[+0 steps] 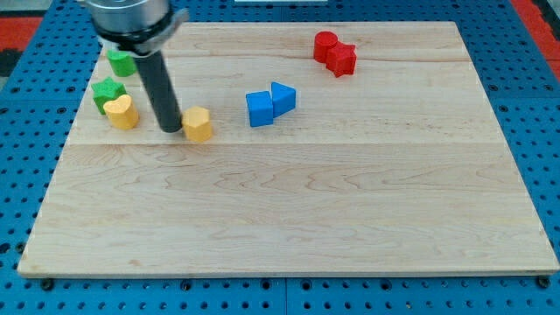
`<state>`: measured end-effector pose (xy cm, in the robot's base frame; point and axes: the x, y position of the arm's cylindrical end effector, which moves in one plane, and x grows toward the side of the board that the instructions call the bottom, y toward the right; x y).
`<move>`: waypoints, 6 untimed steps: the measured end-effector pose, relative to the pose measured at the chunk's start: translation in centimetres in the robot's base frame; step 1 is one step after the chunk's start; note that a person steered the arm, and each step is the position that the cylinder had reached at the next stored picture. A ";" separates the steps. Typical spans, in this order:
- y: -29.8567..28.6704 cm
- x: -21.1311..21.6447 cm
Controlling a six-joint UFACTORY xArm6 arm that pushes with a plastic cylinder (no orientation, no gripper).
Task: Push yellow hexagon slightly down
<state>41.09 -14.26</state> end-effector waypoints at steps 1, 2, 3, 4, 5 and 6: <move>-2.7 -1.4; 3.7 -4.0; 7.2 0.5; 5.0 3.2; 8.4 -0.1; 2.9 -2.6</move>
